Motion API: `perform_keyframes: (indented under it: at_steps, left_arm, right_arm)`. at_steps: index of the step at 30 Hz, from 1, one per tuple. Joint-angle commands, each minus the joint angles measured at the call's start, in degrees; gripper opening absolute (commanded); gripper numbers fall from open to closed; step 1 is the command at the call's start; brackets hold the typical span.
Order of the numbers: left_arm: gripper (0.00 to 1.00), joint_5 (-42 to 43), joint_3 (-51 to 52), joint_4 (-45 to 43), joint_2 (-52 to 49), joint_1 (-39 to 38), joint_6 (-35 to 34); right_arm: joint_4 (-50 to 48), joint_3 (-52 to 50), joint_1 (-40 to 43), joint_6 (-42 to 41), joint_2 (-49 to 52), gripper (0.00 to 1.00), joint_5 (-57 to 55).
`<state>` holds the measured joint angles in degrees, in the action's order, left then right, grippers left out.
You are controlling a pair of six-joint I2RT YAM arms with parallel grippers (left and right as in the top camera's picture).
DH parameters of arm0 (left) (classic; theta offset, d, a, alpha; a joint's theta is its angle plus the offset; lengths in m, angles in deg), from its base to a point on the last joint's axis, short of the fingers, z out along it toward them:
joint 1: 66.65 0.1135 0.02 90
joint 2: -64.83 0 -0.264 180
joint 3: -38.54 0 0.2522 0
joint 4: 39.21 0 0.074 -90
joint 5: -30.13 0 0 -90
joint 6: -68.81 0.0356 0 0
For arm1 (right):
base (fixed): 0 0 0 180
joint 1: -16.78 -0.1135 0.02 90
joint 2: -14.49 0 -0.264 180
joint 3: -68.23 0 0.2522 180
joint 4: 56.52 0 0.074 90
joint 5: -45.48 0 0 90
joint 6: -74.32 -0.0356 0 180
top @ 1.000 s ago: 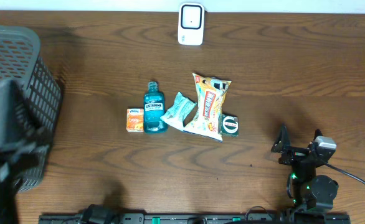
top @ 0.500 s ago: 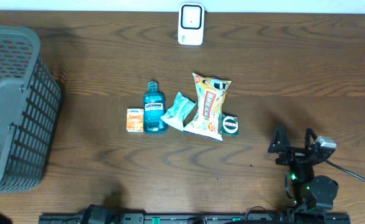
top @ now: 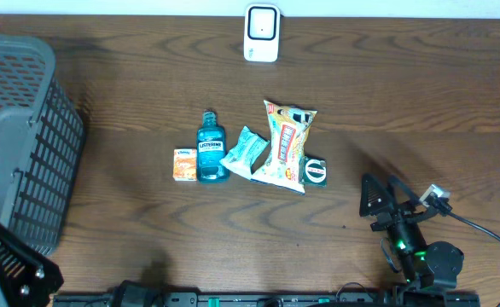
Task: Scan the item barcode
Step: 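Reach the right gripper toward the dark green Zam-Buk tin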
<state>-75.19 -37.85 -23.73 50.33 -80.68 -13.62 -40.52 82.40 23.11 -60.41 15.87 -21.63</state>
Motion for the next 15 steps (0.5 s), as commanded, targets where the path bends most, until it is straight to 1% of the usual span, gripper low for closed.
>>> perform_keyframes:
  at_steps: [1,5,6,8,9,12,15]
  left_arm:
    - [0.98,0.28,3.78,-3.21,4.9,0.26,0.76]
    - [0.98,0.22,6.1,-5.09,8.11,0.26,0.81]
    - [0.98,0.24,6.71,-5.35,9.2,0.26,0.81]
    - [0.98,-0.42,7.67,-6.25,10.93,0.26,1.05]
    - [0.98,-0.85,8.02,-6.82,11.47,0.28,1.25]
    - [0.98,-0.81,9.35,-7.74,14.03,0.61,2.99]
    - [0.98,-1.03,9.9,-8.59,14.34,0.63,4.44]
  right_arm:
    - [-0.55,-0.07,-0.15,-9.05,-0.24,0.99,2.19]
    - [-1.77,-0.07,-0.15,-10.51,-0.24,0.99,2.23]
    - [-1.77,-0.07,-0.15,-9.4,-0.24,0.99,2.73]
    - [-1.57,-0.07,-0.15,-4.26,-0.24,0.99,5.66]
    - [-1.31,-0.07,-0.15,-3.48,-0.24,0.99,6.51]
    - [-1.57,-0.07,-0.15,-2.95,-0.24,0.99,8.13]
    - [-2.45,-0.04,-0.15,-2.97,-0.24,0.99,8.09]
